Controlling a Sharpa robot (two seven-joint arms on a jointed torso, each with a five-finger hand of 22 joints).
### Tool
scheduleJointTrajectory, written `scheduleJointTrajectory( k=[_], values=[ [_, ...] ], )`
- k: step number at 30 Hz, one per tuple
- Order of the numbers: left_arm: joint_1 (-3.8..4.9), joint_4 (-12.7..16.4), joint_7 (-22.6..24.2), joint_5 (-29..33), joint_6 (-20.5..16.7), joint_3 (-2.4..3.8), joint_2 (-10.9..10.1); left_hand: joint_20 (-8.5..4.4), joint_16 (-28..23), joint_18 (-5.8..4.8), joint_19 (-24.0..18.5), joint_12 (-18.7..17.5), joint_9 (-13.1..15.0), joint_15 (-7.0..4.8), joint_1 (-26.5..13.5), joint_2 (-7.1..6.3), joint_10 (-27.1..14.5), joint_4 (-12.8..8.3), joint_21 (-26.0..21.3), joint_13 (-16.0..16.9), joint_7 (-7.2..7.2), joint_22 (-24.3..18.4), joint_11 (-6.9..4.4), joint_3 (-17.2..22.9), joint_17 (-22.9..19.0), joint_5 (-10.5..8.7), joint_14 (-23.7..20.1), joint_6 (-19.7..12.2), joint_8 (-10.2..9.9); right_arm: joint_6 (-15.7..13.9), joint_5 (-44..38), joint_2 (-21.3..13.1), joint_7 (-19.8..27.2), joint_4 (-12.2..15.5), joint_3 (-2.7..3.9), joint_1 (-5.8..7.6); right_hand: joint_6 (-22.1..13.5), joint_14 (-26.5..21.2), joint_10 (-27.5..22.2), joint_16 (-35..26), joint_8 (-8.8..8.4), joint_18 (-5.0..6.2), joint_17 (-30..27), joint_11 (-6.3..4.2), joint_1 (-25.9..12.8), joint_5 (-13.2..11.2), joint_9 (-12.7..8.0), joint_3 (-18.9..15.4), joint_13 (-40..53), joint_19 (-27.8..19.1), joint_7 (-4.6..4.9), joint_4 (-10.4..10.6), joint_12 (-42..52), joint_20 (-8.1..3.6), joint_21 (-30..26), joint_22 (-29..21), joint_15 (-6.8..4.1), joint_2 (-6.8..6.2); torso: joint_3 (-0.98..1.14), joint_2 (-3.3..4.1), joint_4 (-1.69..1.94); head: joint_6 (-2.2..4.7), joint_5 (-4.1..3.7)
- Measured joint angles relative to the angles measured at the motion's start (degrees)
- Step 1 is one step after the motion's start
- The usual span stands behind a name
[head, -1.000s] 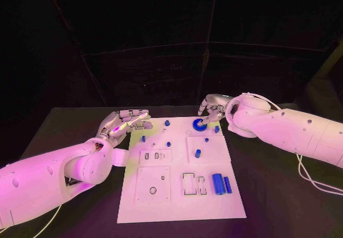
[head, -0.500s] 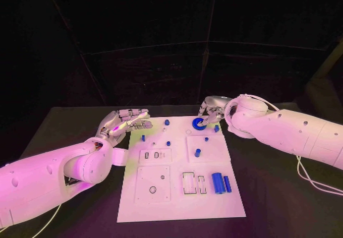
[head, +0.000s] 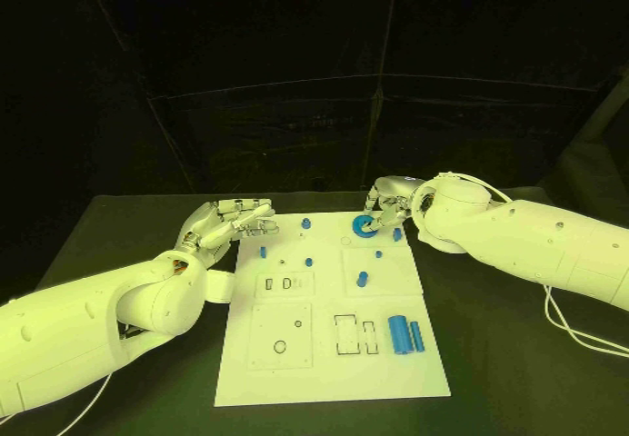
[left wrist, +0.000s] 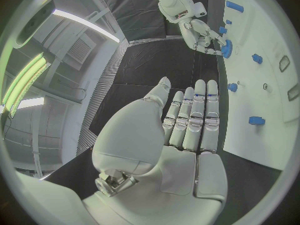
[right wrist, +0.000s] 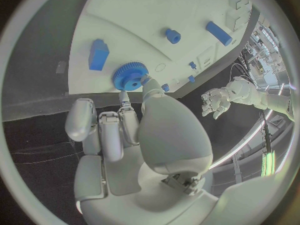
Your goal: Assemble the parts on the task board
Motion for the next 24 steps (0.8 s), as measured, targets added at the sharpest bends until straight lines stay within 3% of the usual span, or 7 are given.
scheduleJointTrajectory(
  k=[11,14,24],
  values=[
    [0.0,-0.02,-0.01,0.0,0.0,0.0,-0.06,0.0,0.0,0.0,0.0,0.0,0.0,0.0,0.0,0.0,0.0,-0.01,0.0,0.0,0.0,0.0,0.0,0.01,-0.01,0.0,0.0,0.0,0.0,0.17,-0.12,0.0,0.2,0.21,-0.02,-0.09,0.0,0.0,0.0,0.0,0.32,0.01,0.0,0.0,0.0,0.0,0.0,-0.03,0.0,0.0,0.0,-0.03,0.0,0.0,0.0,0.05,0.0,0.0,-0.01,0.0,0.03,-0.12,0.06],
    [0.0,-0.03,-0.01,0.0,0.01,0.0,-0.07,0.0,0.0,0.0,0.0,0.0,0.0,0.0,0.0,0.0,0.0,-0.39,0.0,0.0,0.0,0.01,0.0,0.07,0.05,0.0,0.0,0.0,0.0,0.17,-0.11,-0.02,0.26,0.21,-0.02,-0.1,0.0,0.0,0.0,0.0,0.32,-0.92,0.0,0.0,0.0,0.0,0.0,-0.16,0.0,0.0,0.0,-0.16,0.0,0.0,0.22,0.08,0.0,0.0,-0.01,0.0,0.03,-0.14,0.07],
    [0.0,-0.04,-0.02,0.0,0.01,0.0,-0.1,0.0,0.0,0.0,0.0,0.0,0.0,0.0,0.0,0.0,0.0,-0.39,0.0,0.0,0.0,0.01,0.0,0.07,0.05,0.0,0.0,0.0,0.0,0.16,-0.15,0.07,0.28,0.14,-0.02,-0.1,0.0,0.0,0.0,-0.01,0.38,-0.91,-0.01,0.0,0.41,0.0,-0.1,-0.15,0.0,0.0,0.0,-0.65,0.0,0.0,0.22,0.27,0.0,0.41,-0.02,0.0,0.04,-0.1,0.02]
  ],
)
